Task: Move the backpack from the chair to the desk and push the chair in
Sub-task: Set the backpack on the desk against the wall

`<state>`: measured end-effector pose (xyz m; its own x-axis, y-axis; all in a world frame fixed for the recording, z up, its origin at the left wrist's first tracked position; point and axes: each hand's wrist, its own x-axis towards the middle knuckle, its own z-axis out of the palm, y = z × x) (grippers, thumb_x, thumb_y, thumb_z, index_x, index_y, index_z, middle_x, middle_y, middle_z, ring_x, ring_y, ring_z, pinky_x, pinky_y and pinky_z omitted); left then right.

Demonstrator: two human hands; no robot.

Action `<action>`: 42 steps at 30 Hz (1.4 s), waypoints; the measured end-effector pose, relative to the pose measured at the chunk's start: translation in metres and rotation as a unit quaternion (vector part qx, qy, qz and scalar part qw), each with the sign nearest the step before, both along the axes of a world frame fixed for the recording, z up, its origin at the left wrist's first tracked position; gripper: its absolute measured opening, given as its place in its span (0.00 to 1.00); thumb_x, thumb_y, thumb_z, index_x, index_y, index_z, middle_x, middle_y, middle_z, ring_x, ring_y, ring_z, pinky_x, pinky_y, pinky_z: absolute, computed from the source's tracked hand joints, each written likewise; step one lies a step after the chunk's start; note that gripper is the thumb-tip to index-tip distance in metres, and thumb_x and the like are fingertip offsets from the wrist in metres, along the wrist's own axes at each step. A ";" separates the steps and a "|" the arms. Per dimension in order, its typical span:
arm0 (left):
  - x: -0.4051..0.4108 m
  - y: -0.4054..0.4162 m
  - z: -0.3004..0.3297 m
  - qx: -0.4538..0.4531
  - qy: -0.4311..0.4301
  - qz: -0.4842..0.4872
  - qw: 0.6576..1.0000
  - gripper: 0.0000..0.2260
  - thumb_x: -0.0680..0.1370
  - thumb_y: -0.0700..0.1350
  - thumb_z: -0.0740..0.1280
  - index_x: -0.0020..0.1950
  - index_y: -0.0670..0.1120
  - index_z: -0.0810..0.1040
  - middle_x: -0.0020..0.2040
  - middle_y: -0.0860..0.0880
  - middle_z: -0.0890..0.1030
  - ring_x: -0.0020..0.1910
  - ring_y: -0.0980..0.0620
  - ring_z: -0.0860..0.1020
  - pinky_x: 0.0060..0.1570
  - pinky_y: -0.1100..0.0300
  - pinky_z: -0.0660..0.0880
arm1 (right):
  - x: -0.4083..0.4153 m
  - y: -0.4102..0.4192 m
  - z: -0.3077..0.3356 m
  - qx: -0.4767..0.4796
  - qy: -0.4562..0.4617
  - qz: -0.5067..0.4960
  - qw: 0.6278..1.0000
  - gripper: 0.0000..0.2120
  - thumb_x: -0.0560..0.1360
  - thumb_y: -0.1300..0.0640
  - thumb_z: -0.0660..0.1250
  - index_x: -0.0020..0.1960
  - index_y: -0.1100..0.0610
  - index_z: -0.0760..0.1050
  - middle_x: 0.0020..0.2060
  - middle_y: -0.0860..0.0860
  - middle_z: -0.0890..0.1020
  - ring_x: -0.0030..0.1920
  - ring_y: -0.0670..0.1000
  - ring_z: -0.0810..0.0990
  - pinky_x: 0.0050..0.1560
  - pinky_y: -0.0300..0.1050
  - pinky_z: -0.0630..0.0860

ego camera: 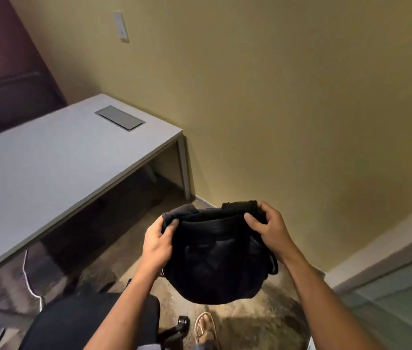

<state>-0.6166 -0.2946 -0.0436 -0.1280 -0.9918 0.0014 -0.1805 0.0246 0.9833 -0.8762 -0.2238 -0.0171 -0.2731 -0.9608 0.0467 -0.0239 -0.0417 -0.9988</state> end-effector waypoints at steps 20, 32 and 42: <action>0.028 -0.269 0.043 -0.038 -0.013 0.082 0.996 0.08 0.76 0.54 0.64 0.50 0.60 0.82 0.49 0.58 0.85 0.50 0.59 0.83 0.53 0.54 0.78 | 0.029 -0.310 0.031 -0.055 -0.030 0.038 0.997 0.06 0.78 0.63 0.68 0.50 0.53 0.80 0.44 0.45 0.87 0.47 0.44 0.84 0.47 0.36 0.79; 0.023 -0.436 0.088 -0.087 -0.005 0.140 0.986 0.13 0.80 0.44 0.64 0.50 0.61 0.83 0.50 0.59 0.86 0.53 0.57 0.83 0.53 0.61 0.77 | 0.027 -0.508 0.066 -0.071 -0.059 0.085 0.992 0.04 0.79 0.60 0.68 0.48 0.54 0.82 0.45 0.50 0.87 0.47 0.50 0.84 0.56 0.52 0.80; 0.031 -0.571 0.142 -0.122 0.012 0.135 0.983 0.10 0.82 0.43 0.63 0.53 0.56 0.82 0.48 0.59 0.86 0.49 0.60 0.83 0.49 0.65 0.78 | 0.041 -0.642 0.115 -0.095 -0.084 0.074 0.989 0.04 0.77 0.58 0.70 0.46 0.52 0.83 0.44 0.52 0.87 0.46 0.52 0.85 0.52 0.51 0.82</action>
<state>-0.5854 -0.8659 0.0982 0.1430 -0.9594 0.2432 -0.1895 0.2147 0.9581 -0.8356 -0.8661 0.0976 -0.1490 -0.9691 0.1967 0.1622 -0.2201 -0.9619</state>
